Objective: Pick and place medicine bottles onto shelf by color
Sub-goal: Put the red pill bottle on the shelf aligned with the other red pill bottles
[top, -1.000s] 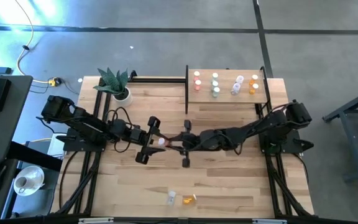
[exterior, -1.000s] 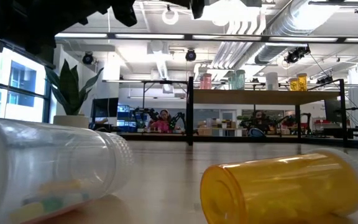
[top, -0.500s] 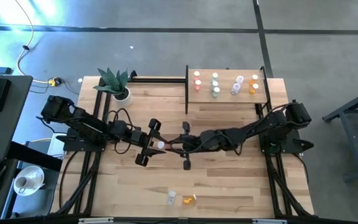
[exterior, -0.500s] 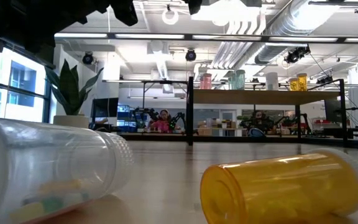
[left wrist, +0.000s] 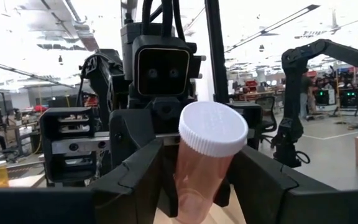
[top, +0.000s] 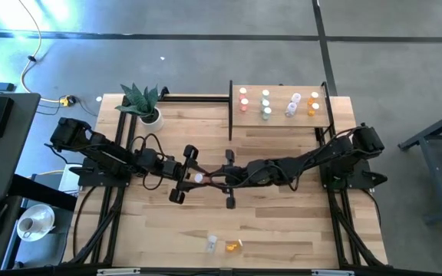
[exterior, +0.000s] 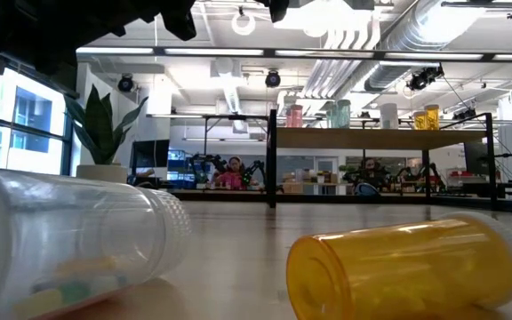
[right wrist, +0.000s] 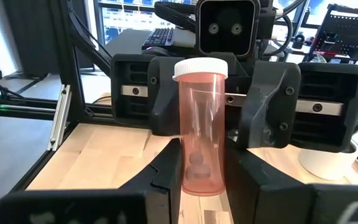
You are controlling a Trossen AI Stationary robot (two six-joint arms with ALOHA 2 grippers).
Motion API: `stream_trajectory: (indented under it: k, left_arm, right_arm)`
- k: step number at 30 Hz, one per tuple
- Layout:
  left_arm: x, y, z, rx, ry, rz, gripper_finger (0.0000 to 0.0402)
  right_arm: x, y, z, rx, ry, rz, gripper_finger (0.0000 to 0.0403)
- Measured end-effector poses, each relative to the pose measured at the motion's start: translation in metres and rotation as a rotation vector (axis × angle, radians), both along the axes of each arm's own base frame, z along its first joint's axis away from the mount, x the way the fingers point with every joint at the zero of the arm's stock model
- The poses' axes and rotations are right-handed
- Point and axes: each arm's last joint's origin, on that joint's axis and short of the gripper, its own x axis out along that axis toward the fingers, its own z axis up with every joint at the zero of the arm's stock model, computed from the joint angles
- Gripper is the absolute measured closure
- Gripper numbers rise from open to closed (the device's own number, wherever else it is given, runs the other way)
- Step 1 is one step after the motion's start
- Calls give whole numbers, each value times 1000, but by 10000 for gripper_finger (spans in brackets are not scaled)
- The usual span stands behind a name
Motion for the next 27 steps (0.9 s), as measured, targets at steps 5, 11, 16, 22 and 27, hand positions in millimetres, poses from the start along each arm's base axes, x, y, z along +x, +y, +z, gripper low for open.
stream_trajectory:
  k: [5, 11, 16, 22, 27]
  left_arm:
    - [0, 0, 0, 0, 3, 3, 256]
    - [0, 0, 0, 9, 2, 6, 290]
    - [0, 0, -1, 24, 2, 11, 301]
    - [0, 1, -2, 16, 11, 18, 302]
    - [2, 1, -8, 16, 72, 46, 302]
  right_arm:
    - [0, 0, 0, -7, -1, 3, 327]
    - [0, 0, 0, -2, -1, 0, 327]
    - [0, -1, 0, -12, -1, -40, 309]
    - [0, -2, -2, -27, 19, -46, 248]
    - [-2, -3, -11, -32, 113, -80, 222]
